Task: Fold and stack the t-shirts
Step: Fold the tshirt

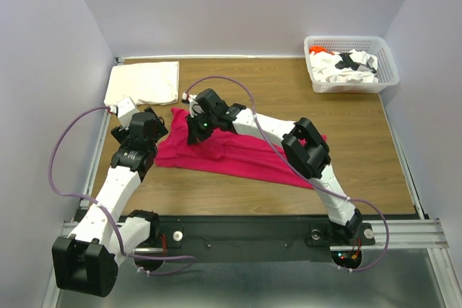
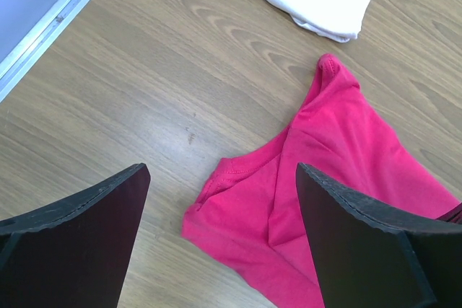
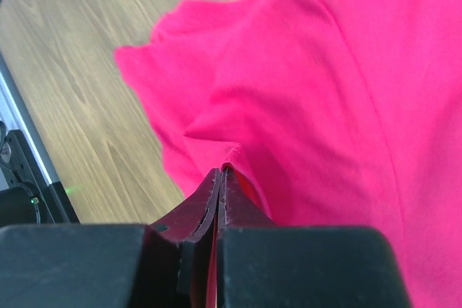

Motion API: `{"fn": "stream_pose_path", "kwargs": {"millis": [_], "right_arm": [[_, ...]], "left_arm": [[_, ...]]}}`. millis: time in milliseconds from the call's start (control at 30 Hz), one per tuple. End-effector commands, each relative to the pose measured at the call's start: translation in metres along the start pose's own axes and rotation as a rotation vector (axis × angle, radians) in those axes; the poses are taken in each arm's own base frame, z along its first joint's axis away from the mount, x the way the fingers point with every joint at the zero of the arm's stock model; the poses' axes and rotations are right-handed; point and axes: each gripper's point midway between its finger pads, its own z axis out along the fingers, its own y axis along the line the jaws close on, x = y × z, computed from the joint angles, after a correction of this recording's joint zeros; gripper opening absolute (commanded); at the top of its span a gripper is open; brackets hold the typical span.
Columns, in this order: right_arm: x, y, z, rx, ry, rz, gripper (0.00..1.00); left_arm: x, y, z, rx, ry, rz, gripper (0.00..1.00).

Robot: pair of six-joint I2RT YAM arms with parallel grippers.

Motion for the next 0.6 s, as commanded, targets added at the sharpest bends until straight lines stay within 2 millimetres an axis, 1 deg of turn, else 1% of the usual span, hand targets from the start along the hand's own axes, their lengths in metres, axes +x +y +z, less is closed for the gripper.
{"fn": "stream_pose_path", "kwargs": {"millis": [0, 100, 233, 333, 367, 400, 433, 467, 500, 533, 567], "right_arm": [[-0.023, 0.018, 0.005, -0.071, -0.052, -0.130, 0.01], [-0.029, 0.020, 0.010, -0.094, -0.058, -0.172, 0.02], [-0.029, 0.019, 0.019, -0.102, -0.055, -0.207, 0.06], [-0.026, 0.010, 0.026, -0.071, -0.049, -0.216, 0.11], [-0.027, 0.003, 0.027, -0.038, -0.055, -0.217, 0.14], [-0.027, -0.002, 0.028, -0.011, -0.056, -0.217, 0.15], [-0.029, -0.006, 0.028, 0.012, -0.063, -0.217, 0.15], [-0.032, -0.013, 0.025, 0.055, -0.073, -0.221, 0.20], [-0.035, -0.016, 0.023, 0.078, -0.083, -0.225, 0.22], [-0.039, -0.018, 0.020, 0.101, -0.095, -0.228, 0.25], [-0.046, -0.016, 0.013, 0.121, -0.112, -0.234, 0.27]], "left_arm": [[-0.005, 0.002, 0.003, -0.007, -0.032, -0.007, 0.94], [-0.005, 0.001, 0.003, -0.003, -0.030, -0.005, 0.94], [-0.002, 0.000, 0.004, -0.002, -0.022, -0.001, 0.93], [-0.001, 0.000, 0.005, -0.002, -0.018, 0.003, 0.93], [-0.001, 0.000, 0.005, -0.002, -0.017, 0.004, 0.93], [-0.001, 0.000, 0.005, 0.000, -0.016, 0.006, 0.93], [0.000, 0.000, 0.005, 0.000, -0.014, 0.005, 0.93], [0.000, 0.000, 0.006, 0.000, -0.013, 0.005, 0.93], [0.000, -0.001, 0.006, 0.002, -0.010, 0.007, 0.93], [0.001, -0.001, 0.006, 0.002, -0.008, 0.007, 0.93], [0.002, -0.001, 0.006, 0.002, -0.007, 0.011, 0.93]]}}
